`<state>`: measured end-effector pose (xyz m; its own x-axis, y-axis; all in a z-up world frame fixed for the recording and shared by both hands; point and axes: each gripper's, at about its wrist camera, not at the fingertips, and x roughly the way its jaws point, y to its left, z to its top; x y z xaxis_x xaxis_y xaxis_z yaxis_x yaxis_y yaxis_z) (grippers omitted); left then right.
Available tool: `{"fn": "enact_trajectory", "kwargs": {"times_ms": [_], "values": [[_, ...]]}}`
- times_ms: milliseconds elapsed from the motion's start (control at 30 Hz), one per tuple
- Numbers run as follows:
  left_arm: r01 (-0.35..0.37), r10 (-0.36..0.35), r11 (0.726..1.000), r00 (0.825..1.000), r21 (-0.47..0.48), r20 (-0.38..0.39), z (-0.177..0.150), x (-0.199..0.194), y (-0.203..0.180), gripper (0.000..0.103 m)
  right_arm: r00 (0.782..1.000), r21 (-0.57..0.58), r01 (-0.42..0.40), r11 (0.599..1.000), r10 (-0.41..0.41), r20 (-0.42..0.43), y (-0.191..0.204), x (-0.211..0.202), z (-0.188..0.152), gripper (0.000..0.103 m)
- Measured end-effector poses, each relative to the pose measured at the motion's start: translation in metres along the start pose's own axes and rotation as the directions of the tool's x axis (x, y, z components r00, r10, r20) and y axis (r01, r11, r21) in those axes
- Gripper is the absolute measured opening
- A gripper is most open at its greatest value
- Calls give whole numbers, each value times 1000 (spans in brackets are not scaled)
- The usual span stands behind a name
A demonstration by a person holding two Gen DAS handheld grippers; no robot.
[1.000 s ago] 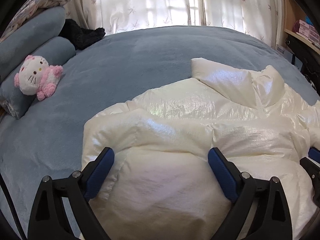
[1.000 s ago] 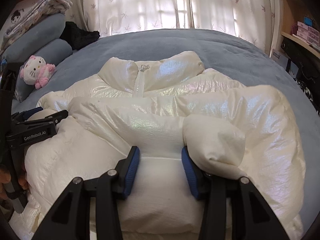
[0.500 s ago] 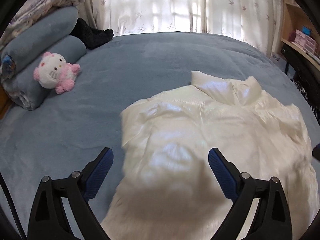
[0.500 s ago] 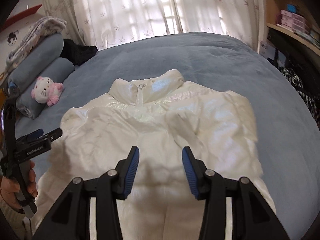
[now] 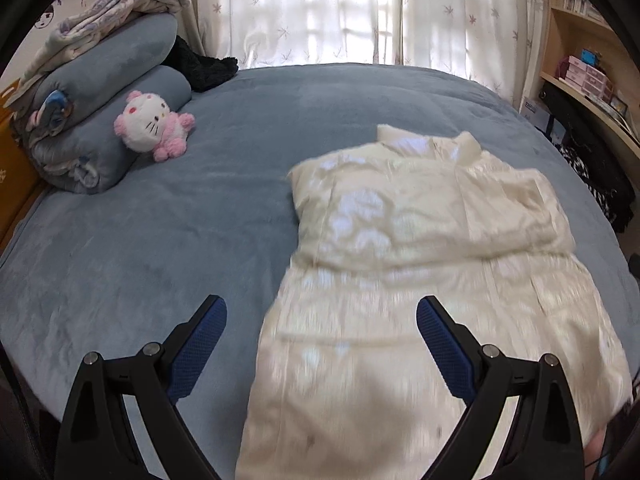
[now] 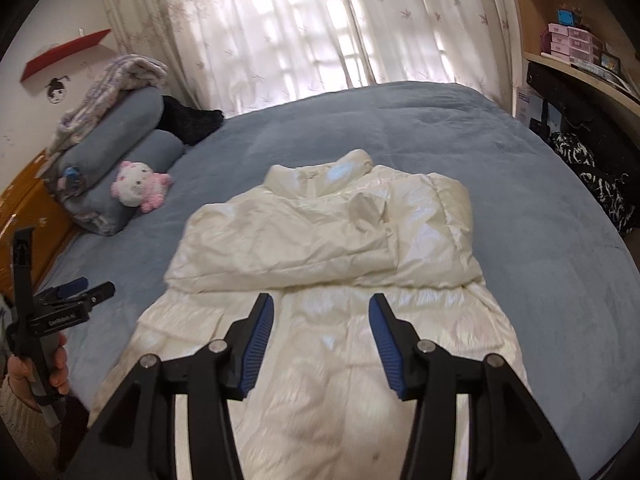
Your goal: Fold large clothes
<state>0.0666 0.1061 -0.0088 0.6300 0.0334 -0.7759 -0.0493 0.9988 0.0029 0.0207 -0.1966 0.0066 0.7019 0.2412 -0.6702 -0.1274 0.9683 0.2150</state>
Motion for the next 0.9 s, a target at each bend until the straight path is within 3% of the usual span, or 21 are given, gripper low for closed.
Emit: {"fn": "enact_trajectory", "kwargs": {"times_ms": [167, 300, 500, 633, 800, 900], "values": [[53, -54, 999, 998, -11, -44, -43, -20, 12, 95, 993, 20, -107, 994, 108, -41, -11, -26, -31, 66], [98, -101, 995, 989, -32, -108, -77, -26, 24, 95, 998, -17, -27, 999, 26, -60, -29, -42, -59, 68], [186, -212, 974, 950, -130, -230, -119, -10, 51, 95, 985, 57, 122, 991, -113, -131, -89, -55, -92, 68], [230, -291, 943, 920, -240, -264, -137, 8, 69, 95, 965, 113, 205, 972, -181, -190, -134, -57, -113, 68], [256, -356, 908, 888, -331, -290, -152, 27, 87, 95, 947, 203, 241, 949, -184, -264, -180, -57, -139, 68], [279, -389, 893, 872, -352, -296, -157, 37, 90, 95, 952, 299, 182, 937, -92, -293, -198, -53, -154, 68]]}}
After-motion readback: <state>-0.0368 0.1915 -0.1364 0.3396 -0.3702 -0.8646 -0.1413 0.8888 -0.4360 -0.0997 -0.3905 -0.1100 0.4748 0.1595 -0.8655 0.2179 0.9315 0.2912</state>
